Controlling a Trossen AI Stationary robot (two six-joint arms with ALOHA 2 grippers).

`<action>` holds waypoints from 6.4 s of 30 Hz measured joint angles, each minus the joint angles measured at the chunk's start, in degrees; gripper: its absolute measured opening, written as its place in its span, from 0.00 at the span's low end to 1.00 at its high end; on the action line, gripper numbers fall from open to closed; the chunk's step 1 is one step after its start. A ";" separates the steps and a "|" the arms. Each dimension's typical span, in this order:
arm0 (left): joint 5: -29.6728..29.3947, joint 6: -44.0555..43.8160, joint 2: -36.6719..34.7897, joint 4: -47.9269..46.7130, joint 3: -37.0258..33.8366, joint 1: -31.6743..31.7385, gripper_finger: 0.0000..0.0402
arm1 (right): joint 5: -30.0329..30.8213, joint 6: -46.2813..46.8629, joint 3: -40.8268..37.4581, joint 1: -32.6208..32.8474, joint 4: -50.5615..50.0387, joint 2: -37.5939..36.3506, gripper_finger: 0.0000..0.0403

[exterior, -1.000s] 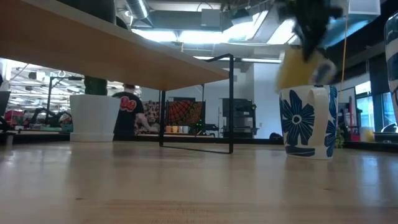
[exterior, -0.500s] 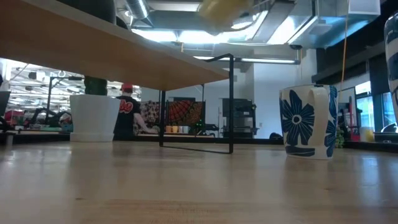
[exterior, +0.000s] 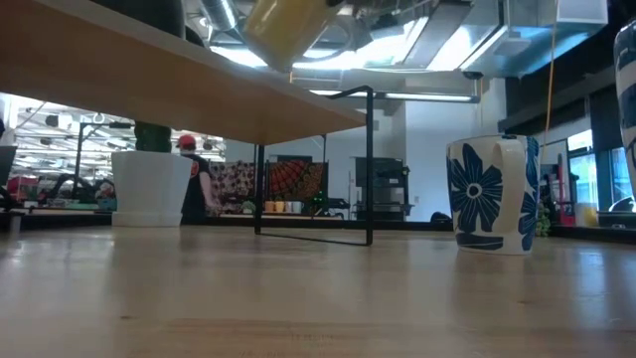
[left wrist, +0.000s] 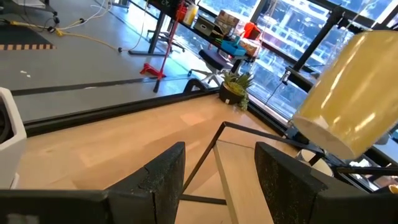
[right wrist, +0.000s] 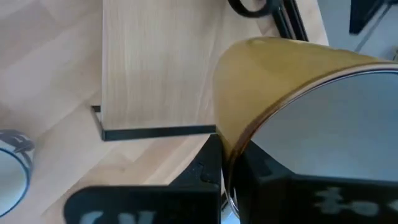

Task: Place coffee mugs
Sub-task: Put the yellow white mug on the shelf, then put the yellow black mug on the shelf

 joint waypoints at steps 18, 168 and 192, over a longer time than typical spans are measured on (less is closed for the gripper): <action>0.00 -0.11 0.01 -0.04 0.00 0.00 0.47 | 0.84 -2.77 0.10 0.10 1.07 5.00 0.00; 2.55 1.57 0.00 0.10 0.02 0.01 0.47 | -17.61 117.74 -39.42 35.30 -14.17 -22.64 0.26; 2.87 1.57 0.00 -0.06 0.02 0.01 0.47 | -21.36 144.16 -52.83 50.37 9.15 -18.26 0.46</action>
